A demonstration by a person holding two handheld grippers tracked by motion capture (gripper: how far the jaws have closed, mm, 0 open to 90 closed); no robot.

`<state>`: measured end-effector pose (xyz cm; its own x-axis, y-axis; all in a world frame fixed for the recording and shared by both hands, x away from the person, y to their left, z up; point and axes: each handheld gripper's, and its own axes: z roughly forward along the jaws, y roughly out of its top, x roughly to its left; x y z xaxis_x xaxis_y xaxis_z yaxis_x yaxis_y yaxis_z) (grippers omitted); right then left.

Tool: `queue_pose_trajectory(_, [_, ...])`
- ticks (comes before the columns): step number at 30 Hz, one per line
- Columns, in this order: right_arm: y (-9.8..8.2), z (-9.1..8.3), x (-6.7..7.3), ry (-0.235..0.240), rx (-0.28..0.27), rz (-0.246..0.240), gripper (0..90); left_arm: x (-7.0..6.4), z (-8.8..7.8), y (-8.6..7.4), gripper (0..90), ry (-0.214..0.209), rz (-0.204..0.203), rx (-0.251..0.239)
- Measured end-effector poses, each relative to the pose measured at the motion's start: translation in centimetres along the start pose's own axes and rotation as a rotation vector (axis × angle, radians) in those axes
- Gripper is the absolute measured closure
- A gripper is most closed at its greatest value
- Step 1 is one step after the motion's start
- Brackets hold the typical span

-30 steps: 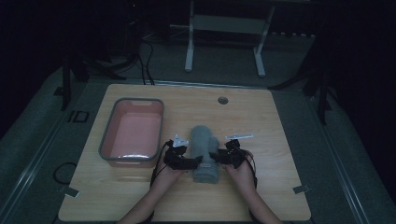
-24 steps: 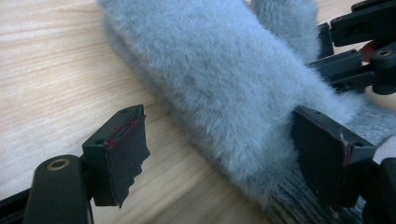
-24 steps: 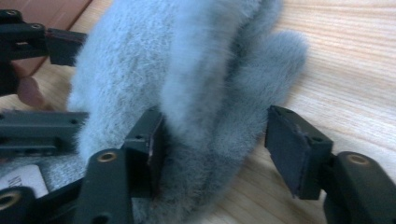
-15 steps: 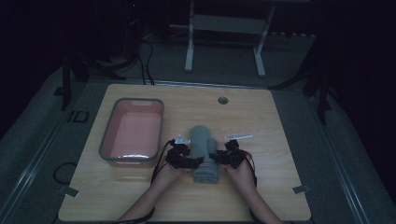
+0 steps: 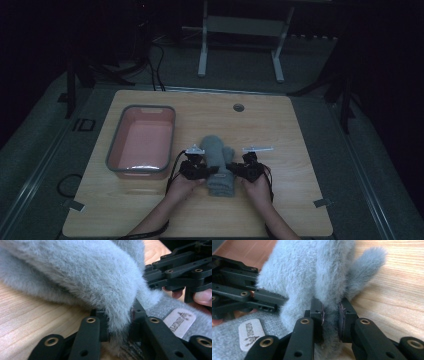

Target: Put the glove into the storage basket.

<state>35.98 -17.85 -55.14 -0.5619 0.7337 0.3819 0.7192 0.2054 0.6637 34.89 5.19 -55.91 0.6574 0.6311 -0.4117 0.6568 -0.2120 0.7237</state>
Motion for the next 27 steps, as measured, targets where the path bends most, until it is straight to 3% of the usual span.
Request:
queue_pose_trajectory(4, [0.5, -0.7, 0.3, 0.016, -0.009, 0.013, 78.6, -0.5, -0.6, 0.7, 78.1, -0.004, 0.015, -0.006])
queue_pose_trajectory(7, [1.1, -1.5, 0.8, 0.022, -0.028, 0.003, 78.9, -1.0, -1.6, 1.7, 78.4, 0.008, 0.055, -0.013])
queue_pose_trajectory(17, [4.9, -4.3, 3.6, 0.057, -0.122, -0.039, 79.2, -2.0, -6.2, 5.8, 78.5, 0.029, 0.155, -0.061])
queue_pose_trajectory(21, [6.9, -4.6, 4.9, 0.074, -0.149, -0.05, 79.2, -1.5, -8.1, 7.4, 78.4, 0.032, 0.169, -0.065])
queue_pose_trajectory(27, [9.5, -3.8, 7.1, 0.091, -0.161, -0.074, 79.5, -0.2, -11.0, 9.1, 78.4, 0.073, 0.206, -0.056])
